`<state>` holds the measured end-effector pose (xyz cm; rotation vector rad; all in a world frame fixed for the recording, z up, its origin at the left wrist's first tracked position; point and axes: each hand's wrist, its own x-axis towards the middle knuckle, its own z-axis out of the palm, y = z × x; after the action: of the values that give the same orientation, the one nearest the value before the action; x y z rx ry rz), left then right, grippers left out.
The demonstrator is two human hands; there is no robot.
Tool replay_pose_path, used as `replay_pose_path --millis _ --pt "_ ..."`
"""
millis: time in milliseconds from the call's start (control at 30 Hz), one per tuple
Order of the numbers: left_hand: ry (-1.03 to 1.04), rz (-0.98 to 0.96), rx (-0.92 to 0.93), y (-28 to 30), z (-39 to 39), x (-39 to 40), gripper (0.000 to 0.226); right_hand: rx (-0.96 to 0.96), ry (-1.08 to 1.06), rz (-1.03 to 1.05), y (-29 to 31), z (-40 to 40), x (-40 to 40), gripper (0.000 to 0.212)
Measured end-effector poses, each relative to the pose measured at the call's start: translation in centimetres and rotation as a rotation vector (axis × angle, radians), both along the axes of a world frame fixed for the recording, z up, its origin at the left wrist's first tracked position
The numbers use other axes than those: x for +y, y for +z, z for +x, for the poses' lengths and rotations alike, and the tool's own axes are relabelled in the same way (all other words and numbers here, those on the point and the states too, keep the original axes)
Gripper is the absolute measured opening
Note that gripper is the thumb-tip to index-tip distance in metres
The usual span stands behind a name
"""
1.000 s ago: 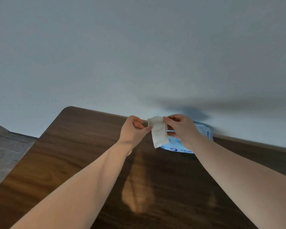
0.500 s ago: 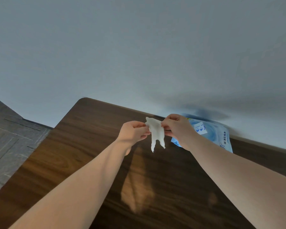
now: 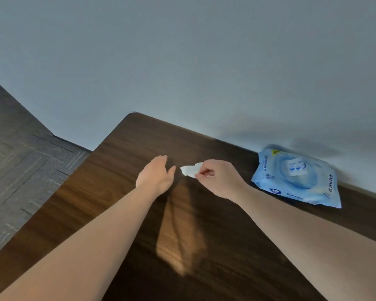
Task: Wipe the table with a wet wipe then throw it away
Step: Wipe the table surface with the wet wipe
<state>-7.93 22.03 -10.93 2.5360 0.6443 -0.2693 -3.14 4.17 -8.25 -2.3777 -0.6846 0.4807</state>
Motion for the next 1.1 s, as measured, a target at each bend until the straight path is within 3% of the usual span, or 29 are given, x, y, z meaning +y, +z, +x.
replay_pose_path --millis 67,133,233,333,433,867,1100 --pt "-0.118 0.153 0.169 -1.5 -2.1 2.1 0.070 0.098 0.053 -0.064 -1.7 -1.2 1.5 0.026" --pt "-0.181 0.255 0.252 -2.6 -4.2 3.7 0.082 0.034 -0.029 -0.100 -3.1 -1.7 2.4 0.025" --pt "-0.172 0.320 0.299 -3.8 -7.2 5.7 0.096 -0.182 -0.043 -0.164 -5.6 -1.9 3.4 0.028" --pt "-0.123 0.350 0.318 -5.0 -10.0 6.8 0.113 -0.166 0.196 -0.398 -8.5 -3.0 4.3 0.054" --pt "-0.046 0.328 0.297 -5.7 -11.8 7.5 0.125 -0.186 0.169 -0.473 -10.4 -4.1 6.1 0.060" --pt "-0.100 0.257 0.262 -6.7 -12.7 9.7 0.131 -0.282 0.276 -0.419 -11.4 -2.1 25.8 0.067" --pt "-0.105 0.231 0.224 -7.0 -12.2 10.0 0.134 -0.324 0.335 -0.420 -11.8 -1.4 26.2 0.068"
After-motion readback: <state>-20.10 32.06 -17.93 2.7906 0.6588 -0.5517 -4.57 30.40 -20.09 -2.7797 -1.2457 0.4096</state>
